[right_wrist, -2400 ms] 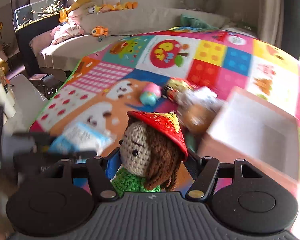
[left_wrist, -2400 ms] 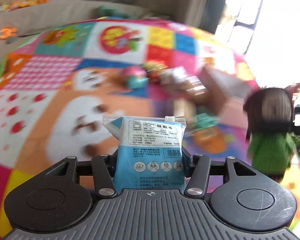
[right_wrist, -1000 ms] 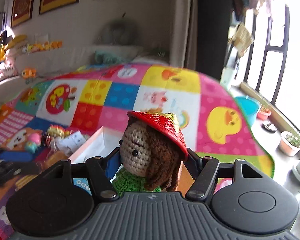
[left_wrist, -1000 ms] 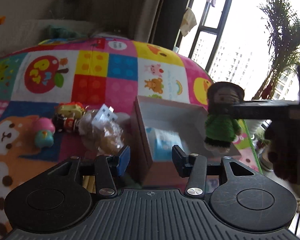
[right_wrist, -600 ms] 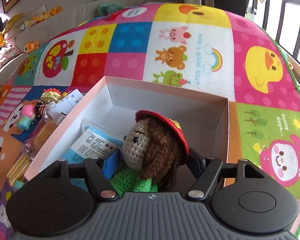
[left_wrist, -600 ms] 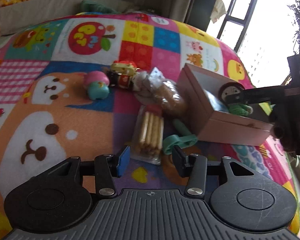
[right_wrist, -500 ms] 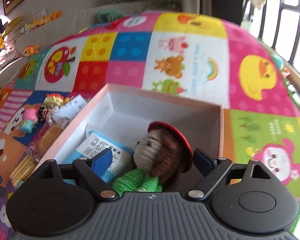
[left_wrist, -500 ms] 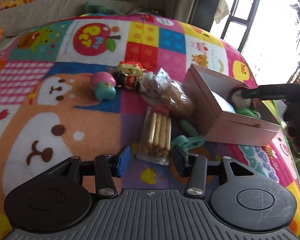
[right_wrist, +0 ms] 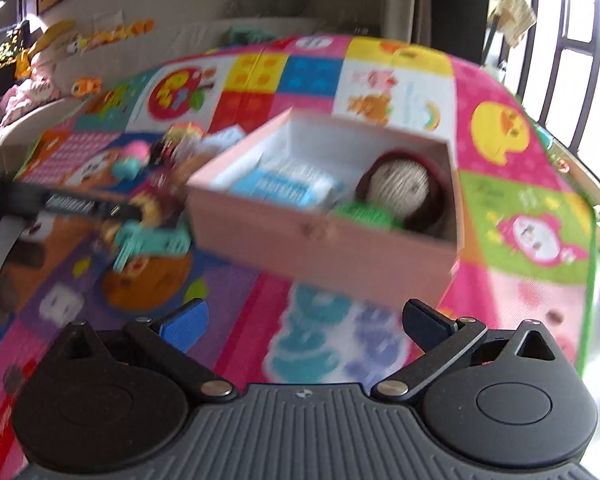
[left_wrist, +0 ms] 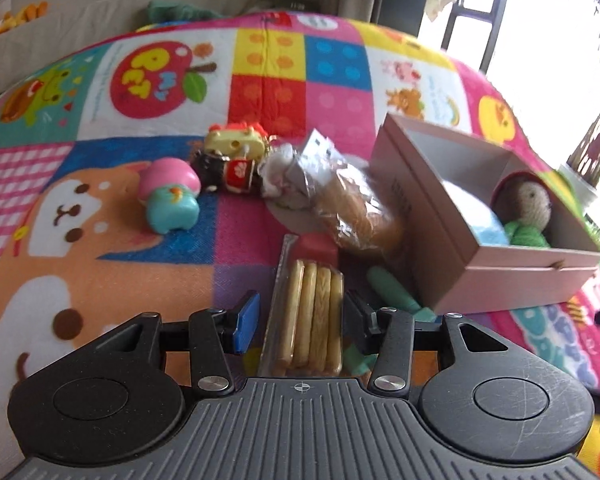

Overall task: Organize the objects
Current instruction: 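Grasp the clear biscuit-stick pack with the left tool while the right tool releases the doll in the box, then grasp the teal plastic crank toy with the right tool and lift it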

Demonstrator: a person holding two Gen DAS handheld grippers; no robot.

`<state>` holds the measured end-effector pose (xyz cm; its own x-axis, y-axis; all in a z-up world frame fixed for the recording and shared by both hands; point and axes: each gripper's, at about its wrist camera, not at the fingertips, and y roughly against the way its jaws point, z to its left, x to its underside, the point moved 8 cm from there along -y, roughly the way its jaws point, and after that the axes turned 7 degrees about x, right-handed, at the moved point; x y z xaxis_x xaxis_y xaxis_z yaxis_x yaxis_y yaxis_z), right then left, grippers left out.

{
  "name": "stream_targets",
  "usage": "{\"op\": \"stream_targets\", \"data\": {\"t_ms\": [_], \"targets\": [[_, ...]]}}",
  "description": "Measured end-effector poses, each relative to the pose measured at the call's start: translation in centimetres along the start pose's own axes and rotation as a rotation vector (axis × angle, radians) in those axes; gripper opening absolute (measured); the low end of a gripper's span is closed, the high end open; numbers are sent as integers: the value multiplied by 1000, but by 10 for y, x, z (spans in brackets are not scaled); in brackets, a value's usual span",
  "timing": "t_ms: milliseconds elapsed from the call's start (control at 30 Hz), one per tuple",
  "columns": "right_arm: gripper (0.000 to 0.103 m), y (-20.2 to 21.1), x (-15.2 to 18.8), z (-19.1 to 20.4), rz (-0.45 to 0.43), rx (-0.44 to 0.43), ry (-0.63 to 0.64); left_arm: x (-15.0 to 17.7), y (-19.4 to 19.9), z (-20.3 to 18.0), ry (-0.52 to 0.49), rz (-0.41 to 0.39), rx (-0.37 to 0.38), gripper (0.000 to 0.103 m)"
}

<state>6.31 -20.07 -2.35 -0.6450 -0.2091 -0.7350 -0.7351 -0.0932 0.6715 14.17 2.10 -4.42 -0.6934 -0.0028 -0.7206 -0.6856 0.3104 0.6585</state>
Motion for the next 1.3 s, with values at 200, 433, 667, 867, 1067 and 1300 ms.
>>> {"op": "stream_targets", "data": {"t_ms": [200,433,667,867,1067,1300], "targets": [[103,-15,14,21,73,-56,-23,4,9,7,9,-5,-34,40],[103,-17,21,28,53,-18,-22,35,51,25,41,-9,-75,39],[103,-23,-7,32,106,-94,-144,44,62,28,50,-53,-56,40],[77,-34,-46,74,112,-200,-204,45,62,27,23,-53,-58,40],[65,-58,-64,110,146,-160,-188,48,64,29,21,-69,-48,40],[37,-54,-51,112,191,-144,-97,48,66,30,34,-76,-30,40]]}}
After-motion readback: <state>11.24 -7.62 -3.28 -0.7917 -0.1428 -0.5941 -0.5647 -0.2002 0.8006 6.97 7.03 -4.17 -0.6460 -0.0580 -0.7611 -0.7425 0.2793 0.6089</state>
